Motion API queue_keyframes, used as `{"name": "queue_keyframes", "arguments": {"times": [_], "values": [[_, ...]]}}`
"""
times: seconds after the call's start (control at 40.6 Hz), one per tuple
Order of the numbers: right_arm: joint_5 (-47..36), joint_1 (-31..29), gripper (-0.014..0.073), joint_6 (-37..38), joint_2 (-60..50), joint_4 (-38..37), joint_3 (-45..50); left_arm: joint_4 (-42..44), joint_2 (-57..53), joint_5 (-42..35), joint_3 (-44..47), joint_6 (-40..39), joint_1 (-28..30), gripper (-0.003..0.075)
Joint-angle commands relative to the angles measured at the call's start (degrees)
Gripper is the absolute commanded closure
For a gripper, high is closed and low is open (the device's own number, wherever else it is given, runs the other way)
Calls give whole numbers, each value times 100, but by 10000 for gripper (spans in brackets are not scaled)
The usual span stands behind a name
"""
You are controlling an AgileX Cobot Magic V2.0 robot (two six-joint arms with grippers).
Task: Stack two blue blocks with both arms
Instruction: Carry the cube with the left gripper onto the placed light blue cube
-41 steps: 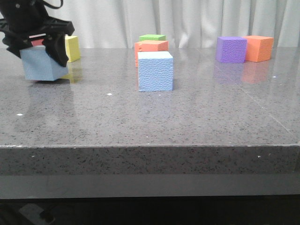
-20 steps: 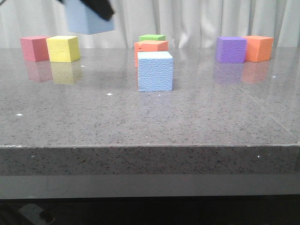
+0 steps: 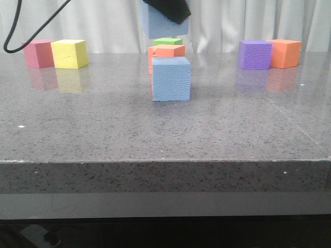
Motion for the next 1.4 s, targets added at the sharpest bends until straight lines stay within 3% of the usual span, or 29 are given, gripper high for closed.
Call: {"name": "queue_keyframes", "arguments": {"times": [0.0,0.493,1.109,1.183,1.38], "values": [[-391,-14,-62,-39,-32,72,-128,-229,-178,-347,-189,156,-39,408],[-391,-14,-62,-39,-32,72,-128,-501,-89,-119,-176,1315,-39,407],[-391,-14,-62,-39,-32,72,-128,-455,247,-302,-176,1465,-5,400],[-391,-14,-62,-39,-32,72,-128,-455,247,-315,-176,1465,-5,360],[-391,-14,-62,-39,-32,72,-128,-477,237,-361,-176,1465,-5,140]]}}
